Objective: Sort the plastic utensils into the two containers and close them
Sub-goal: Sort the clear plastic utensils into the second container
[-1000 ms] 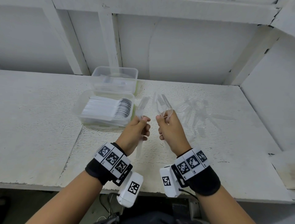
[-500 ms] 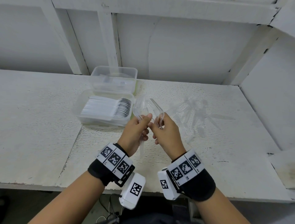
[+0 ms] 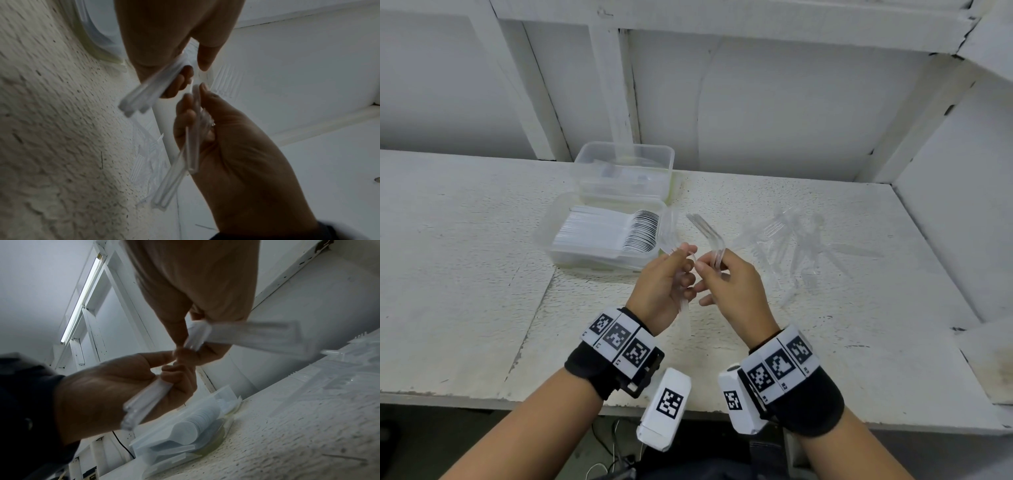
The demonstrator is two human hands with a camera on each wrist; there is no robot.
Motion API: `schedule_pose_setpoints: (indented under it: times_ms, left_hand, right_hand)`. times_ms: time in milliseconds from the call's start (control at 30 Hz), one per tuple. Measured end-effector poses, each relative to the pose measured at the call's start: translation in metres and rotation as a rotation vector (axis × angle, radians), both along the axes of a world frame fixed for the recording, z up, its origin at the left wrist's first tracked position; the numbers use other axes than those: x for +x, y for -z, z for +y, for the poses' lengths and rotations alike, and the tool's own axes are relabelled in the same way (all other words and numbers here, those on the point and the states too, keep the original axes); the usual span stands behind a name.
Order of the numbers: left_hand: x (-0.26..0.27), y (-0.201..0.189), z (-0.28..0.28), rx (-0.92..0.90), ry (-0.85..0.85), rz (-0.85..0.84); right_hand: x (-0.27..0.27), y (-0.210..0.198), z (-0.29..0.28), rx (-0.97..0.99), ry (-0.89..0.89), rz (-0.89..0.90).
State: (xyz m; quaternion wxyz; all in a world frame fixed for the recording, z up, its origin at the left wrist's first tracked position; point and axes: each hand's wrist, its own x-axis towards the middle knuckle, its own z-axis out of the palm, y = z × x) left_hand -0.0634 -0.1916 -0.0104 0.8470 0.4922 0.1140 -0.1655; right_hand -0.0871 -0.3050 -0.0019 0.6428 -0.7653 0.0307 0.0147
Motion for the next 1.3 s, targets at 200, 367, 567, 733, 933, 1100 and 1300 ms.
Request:
schedule_pose_setpoints:
  times_ms: [200,367,567,733,933,1100,1300]
  left_hand:
    - [0.0,0.001,0.001,-0.052,-0.001,0.032]
    - [0.003,0.001,0.003,-0.096,-0.004,-0.003]
    - [0.001,-0.001,-0.004,-0.174,0.087,-0.111]
    - [0.001,-0.004,-0.005,-0.132,0.146,-0.151]
    - [0.005,-0.005,0.0,-0.027,0.202,-0.172]
    - [0.008,0.001,0.0,0.004,0.118,-0.118]
    - [0.009,0.001,-0.004,0.029,0.124,-0.119]
  right_hand:
    - [0.001,0.001,-0.004,-0.041,0.095,-0.099]
    - [0.003,0.004,-0.007,-0.144,0.145,-0.17]
    - [0.003,0.012,0.005,-0.319,0.119,-0.301]
    - [0.004,0.012,0.006,-0.367,0.102,-0.327]
    - [0.007,0.005,-0.003,-0.382,0.023,-0.216]
    - [0.006,-0.01,-0.012,-0.226,0.054,-0.05]
    - [0.015,-0.006,-0.015,-0.169,0.046,0.014]
